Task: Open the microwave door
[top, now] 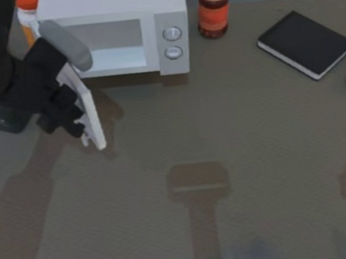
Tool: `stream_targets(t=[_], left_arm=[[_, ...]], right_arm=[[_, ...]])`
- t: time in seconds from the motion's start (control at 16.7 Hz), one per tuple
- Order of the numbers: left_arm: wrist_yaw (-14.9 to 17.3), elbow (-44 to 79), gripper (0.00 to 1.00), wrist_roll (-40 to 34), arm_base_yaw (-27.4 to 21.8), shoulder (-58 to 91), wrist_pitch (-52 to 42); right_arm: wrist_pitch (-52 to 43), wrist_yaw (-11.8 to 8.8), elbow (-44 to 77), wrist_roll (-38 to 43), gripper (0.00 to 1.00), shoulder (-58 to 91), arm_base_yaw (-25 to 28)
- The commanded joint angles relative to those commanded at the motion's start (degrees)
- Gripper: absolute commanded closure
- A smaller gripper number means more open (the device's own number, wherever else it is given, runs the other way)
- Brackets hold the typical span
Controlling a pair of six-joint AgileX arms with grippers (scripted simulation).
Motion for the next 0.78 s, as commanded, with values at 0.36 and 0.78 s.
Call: stream_targets(t=[0.36, 0.78], left_arm=[[3.56, 0.56, 1.0, 9.18, 3.88, 0.15, -3.62], [4.38, 0.71, 1.0, 11.2, 4.69, 0.07, -4.32]], right_arm=[[0.0, 0.0, 0.0, 0.0, 0.0, 0.0, 0.0], [0.0, 0.0, 0.0, 0.0, 0.0, 0.0, 0.0]])
